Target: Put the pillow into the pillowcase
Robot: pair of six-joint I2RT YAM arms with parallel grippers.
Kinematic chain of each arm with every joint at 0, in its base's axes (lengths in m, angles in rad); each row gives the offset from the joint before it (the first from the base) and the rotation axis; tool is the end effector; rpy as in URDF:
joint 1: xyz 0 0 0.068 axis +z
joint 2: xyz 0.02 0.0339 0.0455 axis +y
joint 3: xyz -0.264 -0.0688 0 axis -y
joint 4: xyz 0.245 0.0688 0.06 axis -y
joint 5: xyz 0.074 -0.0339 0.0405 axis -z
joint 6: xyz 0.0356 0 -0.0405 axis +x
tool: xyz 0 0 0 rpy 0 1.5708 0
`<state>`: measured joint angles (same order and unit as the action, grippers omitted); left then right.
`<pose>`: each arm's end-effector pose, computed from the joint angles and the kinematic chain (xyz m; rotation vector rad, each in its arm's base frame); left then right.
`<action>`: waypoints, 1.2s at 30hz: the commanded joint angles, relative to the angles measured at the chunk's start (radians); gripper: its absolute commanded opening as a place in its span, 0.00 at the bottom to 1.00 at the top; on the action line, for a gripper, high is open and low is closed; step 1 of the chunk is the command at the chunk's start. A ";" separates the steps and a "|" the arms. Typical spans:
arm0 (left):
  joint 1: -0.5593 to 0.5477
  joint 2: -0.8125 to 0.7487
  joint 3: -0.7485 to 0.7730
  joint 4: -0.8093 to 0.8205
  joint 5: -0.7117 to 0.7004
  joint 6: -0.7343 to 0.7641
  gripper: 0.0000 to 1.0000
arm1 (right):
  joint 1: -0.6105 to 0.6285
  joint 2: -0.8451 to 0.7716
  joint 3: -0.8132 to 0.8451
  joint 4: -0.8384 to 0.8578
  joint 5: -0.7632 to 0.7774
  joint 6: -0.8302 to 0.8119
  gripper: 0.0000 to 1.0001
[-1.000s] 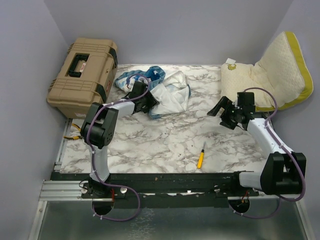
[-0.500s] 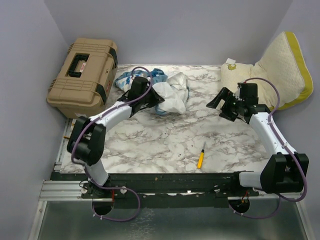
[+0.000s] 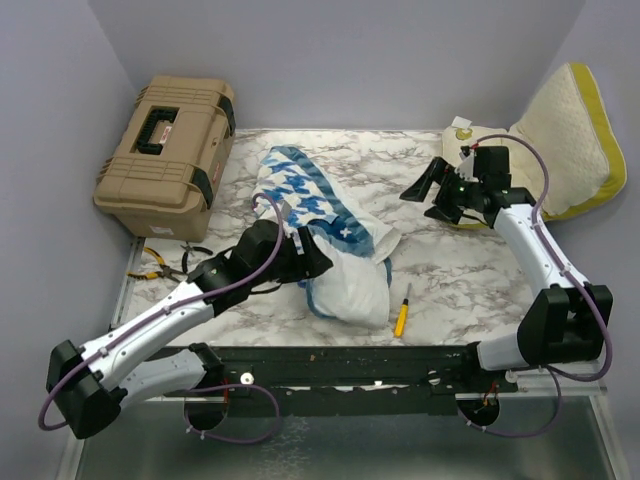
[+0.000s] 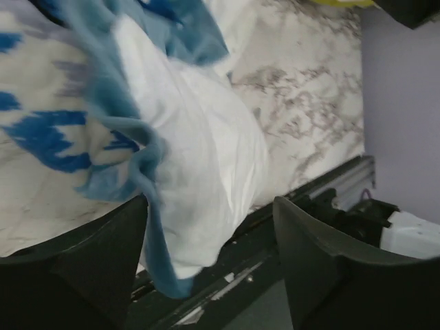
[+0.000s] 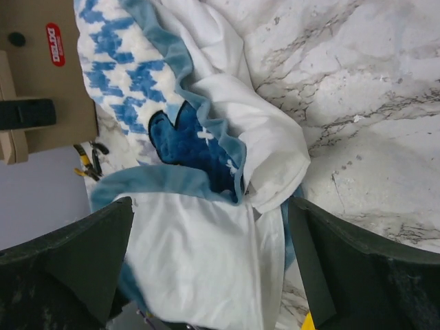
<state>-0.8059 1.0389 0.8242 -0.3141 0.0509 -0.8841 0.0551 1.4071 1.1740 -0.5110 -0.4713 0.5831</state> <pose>0.1599 -0.1692 0.2922 -0.0560 2.2855 -1.0198 0.3056 0.0330 0.3041 0.3758 2.3424 0.8625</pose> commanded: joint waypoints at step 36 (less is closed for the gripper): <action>0.047 0.921 0.783 -0.283 -0.155 0.360 0.00 | 0.042 -0.020 -0.160 -0.134 0.023 -0.098 1.00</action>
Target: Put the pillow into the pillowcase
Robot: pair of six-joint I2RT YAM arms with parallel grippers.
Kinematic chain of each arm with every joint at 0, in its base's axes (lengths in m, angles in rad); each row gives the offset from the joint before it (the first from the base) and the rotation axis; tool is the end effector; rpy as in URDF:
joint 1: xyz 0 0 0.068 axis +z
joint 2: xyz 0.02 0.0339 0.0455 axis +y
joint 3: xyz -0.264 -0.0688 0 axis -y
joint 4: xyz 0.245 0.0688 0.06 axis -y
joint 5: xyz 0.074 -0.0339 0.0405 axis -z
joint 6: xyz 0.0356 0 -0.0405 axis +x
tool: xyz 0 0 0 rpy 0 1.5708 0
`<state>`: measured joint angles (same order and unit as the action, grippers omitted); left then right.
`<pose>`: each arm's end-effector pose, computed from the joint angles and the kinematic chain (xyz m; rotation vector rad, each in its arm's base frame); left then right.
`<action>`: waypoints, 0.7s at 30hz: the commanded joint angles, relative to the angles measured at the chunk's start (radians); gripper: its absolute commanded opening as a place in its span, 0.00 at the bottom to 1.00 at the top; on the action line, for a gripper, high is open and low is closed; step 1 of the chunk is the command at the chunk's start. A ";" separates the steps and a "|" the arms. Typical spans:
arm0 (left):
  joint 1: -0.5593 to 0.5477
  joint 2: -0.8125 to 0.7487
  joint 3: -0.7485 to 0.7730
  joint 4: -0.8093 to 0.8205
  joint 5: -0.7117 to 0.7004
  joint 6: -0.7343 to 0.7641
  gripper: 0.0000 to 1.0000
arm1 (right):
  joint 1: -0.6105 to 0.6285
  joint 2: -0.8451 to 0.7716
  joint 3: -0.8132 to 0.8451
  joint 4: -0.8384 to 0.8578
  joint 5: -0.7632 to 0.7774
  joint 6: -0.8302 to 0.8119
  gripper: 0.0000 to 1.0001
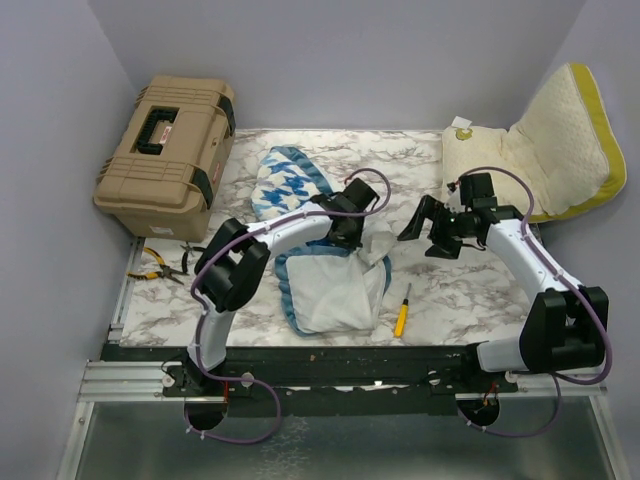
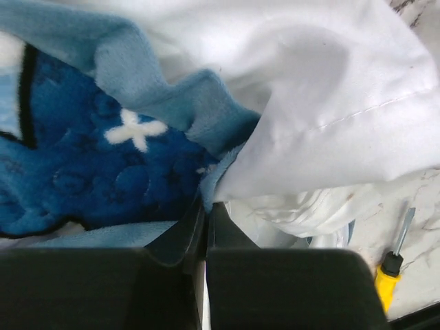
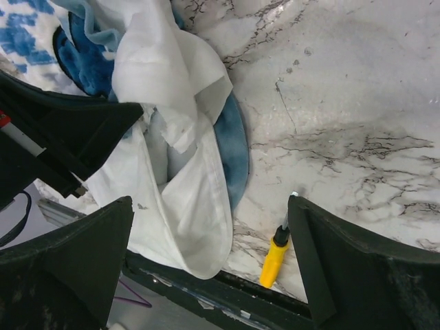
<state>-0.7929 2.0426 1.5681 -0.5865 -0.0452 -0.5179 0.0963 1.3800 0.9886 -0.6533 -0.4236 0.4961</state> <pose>0.3091 -0.3115 0.1945 0.3524 2.6622 -0.3783 0.2701 0.0408 0.2427 0.3775 2.6396 0.7567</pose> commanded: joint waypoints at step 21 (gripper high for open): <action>0.505 -1.114 -0.601 -0.182 -0.140 -0.323 0.00 | 0.265 0.473 0.122 0.208 -0.216 0.087 0.86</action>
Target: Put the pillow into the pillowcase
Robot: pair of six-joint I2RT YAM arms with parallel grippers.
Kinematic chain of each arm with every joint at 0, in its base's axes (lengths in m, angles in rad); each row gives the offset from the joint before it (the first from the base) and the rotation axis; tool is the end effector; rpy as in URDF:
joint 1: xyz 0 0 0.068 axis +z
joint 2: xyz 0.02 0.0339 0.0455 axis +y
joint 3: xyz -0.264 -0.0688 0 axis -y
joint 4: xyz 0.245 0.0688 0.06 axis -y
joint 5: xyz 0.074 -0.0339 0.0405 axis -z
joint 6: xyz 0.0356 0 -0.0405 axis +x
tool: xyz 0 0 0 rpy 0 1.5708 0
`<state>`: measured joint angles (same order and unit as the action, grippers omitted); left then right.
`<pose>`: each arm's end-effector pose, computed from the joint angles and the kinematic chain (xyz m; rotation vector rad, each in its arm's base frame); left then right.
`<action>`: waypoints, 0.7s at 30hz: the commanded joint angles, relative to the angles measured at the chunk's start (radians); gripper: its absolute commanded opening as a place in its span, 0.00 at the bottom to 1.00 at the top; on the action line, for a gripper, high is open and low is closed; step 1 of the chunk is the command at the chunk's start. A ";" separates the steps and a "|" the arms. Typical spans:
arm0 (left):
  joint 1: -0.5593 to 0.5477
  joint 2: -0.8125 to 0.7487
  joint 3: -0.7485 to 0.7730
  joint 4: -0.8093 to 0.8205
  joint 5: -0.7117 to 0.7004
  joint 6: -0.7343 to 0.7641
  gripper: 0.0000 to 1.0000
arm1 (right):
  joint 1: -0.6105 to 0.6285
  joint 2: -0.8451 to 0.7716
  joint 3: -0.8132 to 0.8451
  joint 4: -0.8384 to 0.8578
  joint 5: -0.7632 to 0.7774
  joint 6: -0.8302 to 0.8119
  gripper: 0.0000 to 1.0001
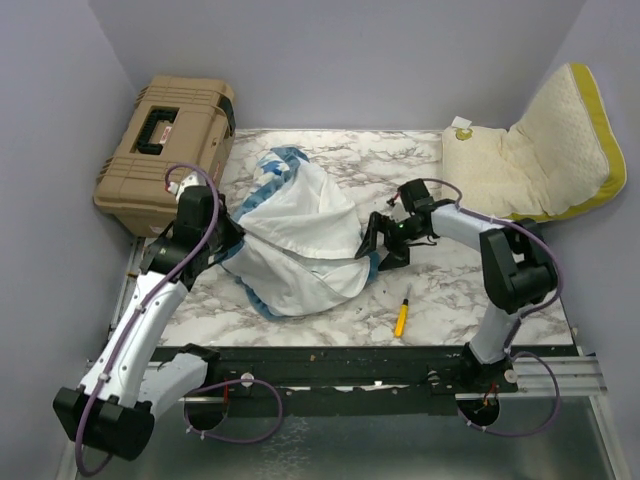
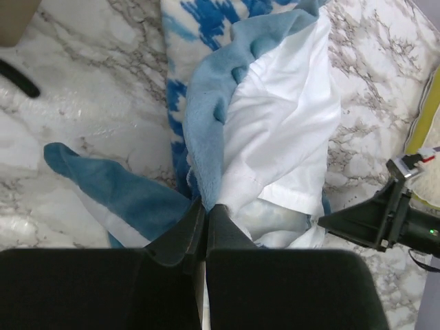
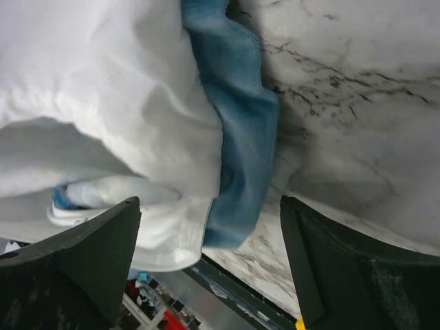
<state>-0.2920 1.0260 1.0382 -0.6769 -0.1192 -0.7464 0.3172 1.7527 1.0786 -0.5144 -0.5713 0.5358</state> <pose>0.2057 -0.0574 0.3348 -0.5741 2.1913 -0.4296 0.3127 0.1229 0.1706 0.1507 2.8668 0.9958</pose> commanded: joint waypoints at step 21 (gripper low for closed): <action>0.008 0.000 -0.017 -0.077 -0.030 -0.065 0.12 | -0.054 0.452 1.207 -0.423 0.199 -0.063 0.41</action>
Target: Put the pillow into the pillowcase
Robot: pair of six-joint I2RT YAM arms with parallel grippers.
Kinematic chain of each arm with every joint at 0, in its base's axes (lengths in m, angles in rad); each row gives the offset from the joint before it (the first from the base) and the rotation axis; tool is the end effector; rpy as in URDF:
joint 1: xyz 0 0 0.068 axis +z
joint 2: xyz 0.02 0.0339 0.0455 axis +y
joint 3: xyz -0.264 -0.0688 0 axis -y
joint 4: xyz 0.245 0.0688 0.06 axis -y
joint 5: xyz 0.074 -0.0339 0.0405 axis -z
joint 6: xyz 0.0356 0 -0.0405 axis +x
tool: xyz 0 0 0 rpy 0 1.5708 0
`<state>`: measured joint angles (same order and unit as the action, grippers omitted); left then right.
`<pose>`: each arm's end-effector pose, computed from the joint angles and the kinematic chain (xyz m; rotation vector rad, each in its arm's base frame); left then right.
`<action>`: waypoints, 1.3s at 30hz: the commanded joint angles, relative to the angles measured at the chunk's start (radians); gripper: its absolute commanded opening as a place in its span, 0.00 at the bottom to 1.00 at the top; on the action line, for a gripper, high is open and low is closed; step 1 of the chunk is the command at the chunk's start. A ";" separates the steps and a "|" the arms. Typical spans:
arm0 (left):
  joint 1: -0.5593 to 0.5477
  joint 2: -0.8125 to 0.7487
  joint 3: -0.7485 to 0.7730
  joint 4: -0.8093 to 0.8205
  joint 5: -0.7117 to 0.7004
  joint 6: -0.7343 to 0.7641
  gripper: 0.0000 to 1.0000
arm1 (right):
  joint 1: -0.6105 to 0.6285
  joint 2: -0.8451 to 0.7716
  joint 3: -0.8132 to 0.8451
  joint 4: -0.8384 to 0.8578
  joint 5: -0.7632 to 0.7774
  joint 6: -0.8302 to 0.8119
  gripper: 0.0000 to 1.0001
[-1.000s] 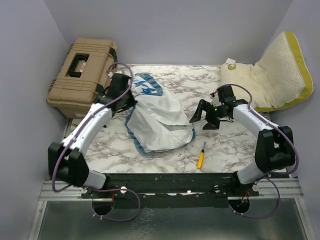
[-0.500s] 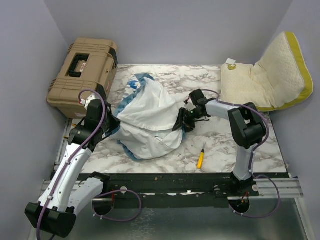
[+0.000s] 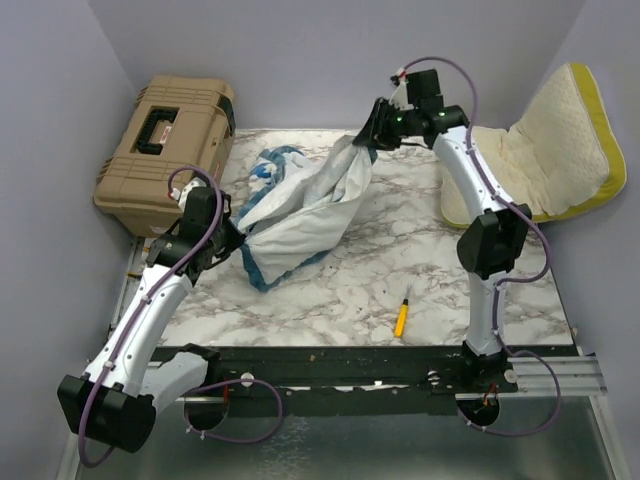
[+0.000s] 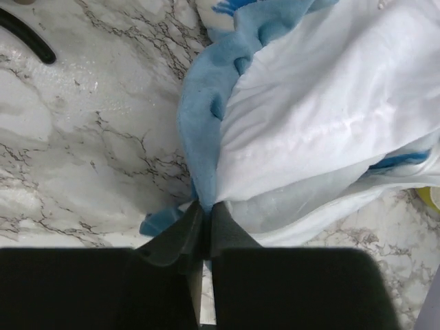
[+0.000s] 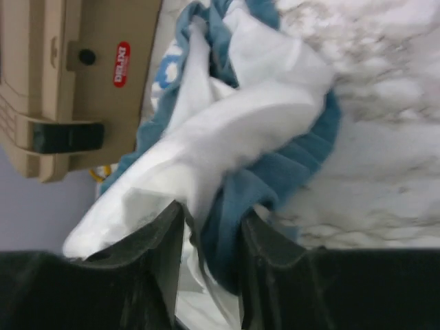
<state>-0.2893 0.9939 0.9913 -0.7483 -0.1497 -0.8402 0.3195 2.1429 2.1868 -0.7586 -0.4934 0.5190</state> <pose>0.1942 -0.0523 0.3196 -0.7110 2.2346 -0.3967 0.4548 0.1682 0.3371 -0.0349 2.3841 0.9848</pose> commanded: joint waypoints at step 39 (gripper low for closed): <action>0.007 0.092 -0.084 0.109 0.310 0.078 0.78 | -0.068 0.070 -0.630 0.357 -0.205 0.154 0.02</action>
<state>-0.2874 1.1065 0.9066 -0.6521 0.1432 -0.7666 0.2497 2.2322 1.5509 -0.3874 -0.6785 0.6998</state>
